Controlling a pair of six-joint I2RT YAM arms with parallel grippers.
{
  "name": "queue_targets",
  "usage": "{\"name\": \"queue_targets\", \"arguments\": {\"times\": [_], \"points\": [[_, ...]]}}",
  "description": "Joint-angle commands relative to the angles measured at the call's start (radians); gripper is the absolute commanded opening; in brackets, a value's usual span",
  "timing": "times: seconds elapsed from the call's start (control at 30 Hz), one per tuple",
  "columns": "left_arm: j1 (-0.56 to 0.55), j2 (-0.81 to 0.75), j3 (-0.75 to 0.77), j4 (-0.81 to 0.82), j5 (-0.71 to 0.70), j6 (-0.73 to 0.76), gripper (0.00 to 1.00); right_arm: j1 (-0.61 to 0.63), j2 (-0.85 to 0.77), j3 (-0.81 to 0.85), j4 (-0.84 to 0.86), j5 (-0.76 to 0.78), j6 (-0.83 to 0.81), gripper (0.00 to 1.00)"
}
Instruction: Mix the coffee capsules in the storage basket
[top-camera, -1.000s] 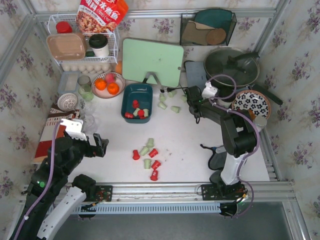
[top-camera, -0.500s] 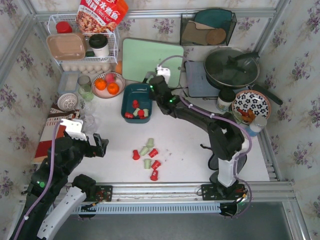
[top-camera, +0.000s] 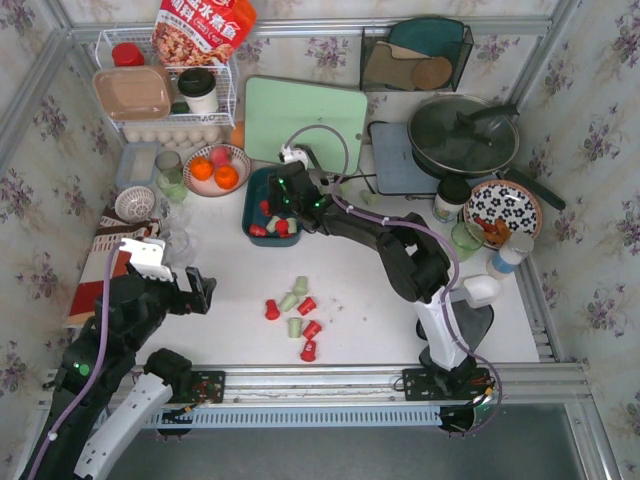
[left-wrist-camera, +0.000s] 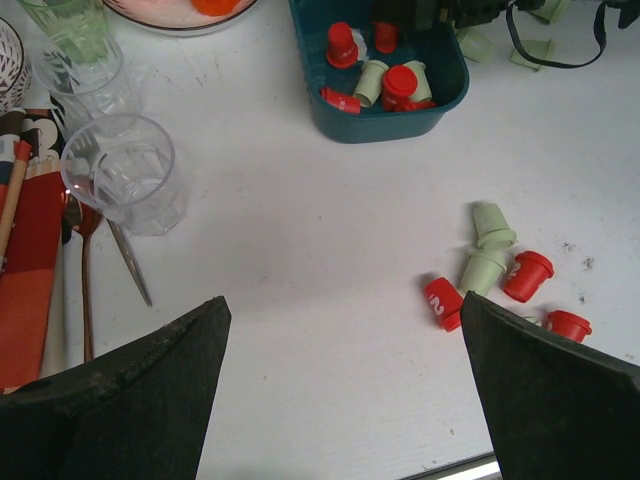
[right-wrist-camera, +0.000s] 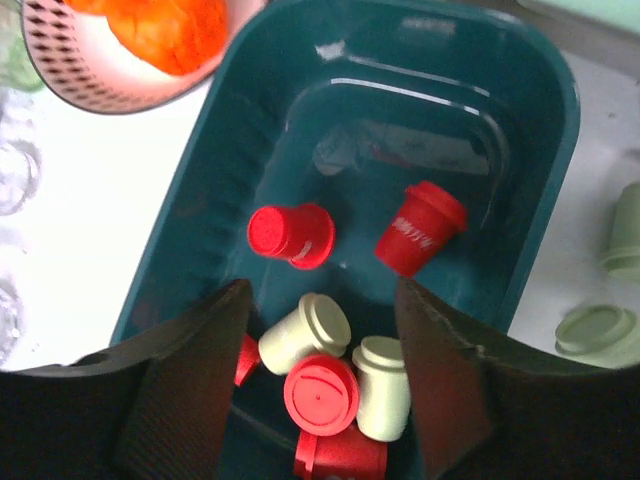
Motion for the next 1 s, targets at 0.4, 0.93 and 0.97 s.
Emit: {"name": "queue_targets", "arguments": {"times": [0.4,0.93,0.97], "points": [[0.0,0.05,-0.011,0.037,-0.037,0.023,0.99,0.002,-0.315,-0.233,0.056,0.083,-0.126,0.85],[0.01,0.262,-0.018,0.045,-0.076,0.034,0.99,0.001,-1.154,-1.408,1.087,0.505,-0.46,1.0],[0.015,0.288,-0.011,0.038,-0.069,0.028,0.99,0.0,-1.168,-1.456,1.152,0.506,-0.466,1.0]]}}
